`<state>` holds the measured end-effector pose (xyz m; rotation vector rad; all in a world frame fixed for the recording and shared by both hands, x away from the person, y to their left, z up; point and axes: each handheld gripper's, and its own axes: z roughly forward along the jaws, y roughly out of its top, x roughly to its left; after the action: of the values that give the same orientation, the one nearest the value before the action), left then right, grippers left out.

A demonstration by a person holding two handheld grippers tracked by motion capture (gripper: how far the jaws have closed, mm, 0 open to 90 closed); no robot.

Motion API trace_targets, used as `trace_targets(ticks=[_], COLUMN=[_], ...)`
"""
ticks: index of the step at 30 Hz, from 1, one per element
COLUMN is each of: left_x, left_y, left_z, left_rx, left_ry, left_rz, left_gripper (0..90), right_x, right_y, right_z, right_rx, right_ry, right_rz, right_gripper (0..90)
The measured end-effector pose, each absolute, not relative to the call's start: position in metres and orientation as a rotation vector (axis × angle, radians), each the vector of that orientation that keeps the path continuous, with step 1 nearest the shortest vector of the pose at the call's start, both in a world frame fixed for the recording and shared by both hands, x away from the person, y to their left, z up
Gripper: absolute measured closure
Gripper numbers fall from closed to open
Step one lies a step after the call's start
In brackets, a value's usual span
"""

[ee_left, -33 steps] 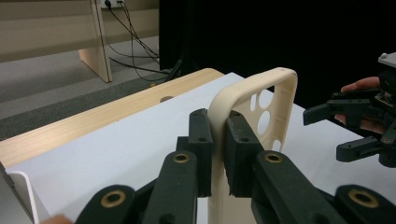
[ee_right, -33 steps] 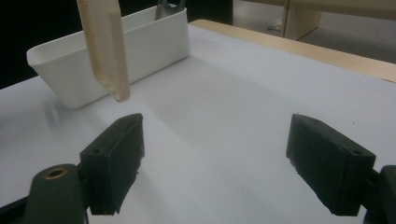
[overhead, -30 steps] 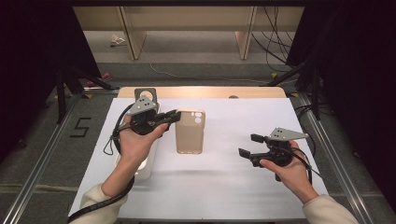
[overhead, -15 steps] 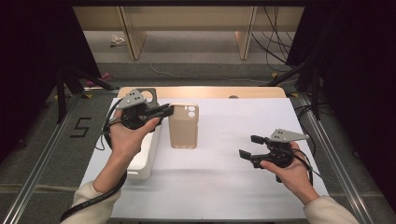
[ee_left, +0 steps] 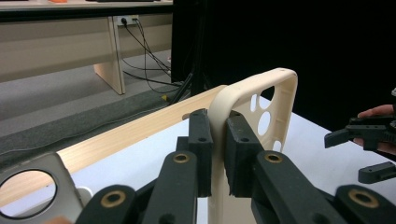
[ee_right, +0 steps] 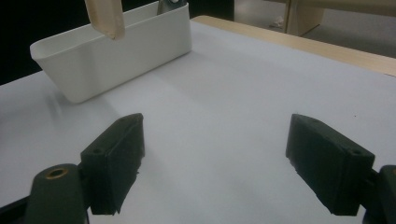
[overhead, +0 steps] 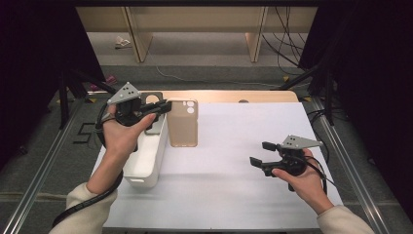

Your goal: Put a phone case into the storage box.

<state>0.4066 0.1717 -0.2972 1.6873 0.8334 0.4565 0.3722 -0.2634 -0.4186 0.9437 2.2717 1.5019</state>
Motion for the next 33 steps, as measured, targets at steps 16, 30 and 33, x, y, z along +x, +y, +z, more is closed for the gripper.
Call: trace_targets(ticks=[16, 30, 33], left_x=[0.413, 0.417, 0.419], left_y=[0.186, 0.198, 0.202], left_z=[-0.293, -0.289, -0.288], left_rx=[1.674, 1.657, 1.650], left_ry=[0.856, 0.871, 0.880], left_rz=[0.486, 0.523, 0.532], left_gripper=[82.0, 82.0, 82.0], right_x=[0.371, 0.371, 0.371], right_y=[-0.267, -0.268, -0.269], right_z=[-0.419, -0.419, -0.419], right_rx=[0.954, 0.958, 0.959], right_ry=[2.264, 2.262, 2.261], right_rz=[1.497, 1.498, 1.496], right_gripper=[20.0, 19.9, 19.9])
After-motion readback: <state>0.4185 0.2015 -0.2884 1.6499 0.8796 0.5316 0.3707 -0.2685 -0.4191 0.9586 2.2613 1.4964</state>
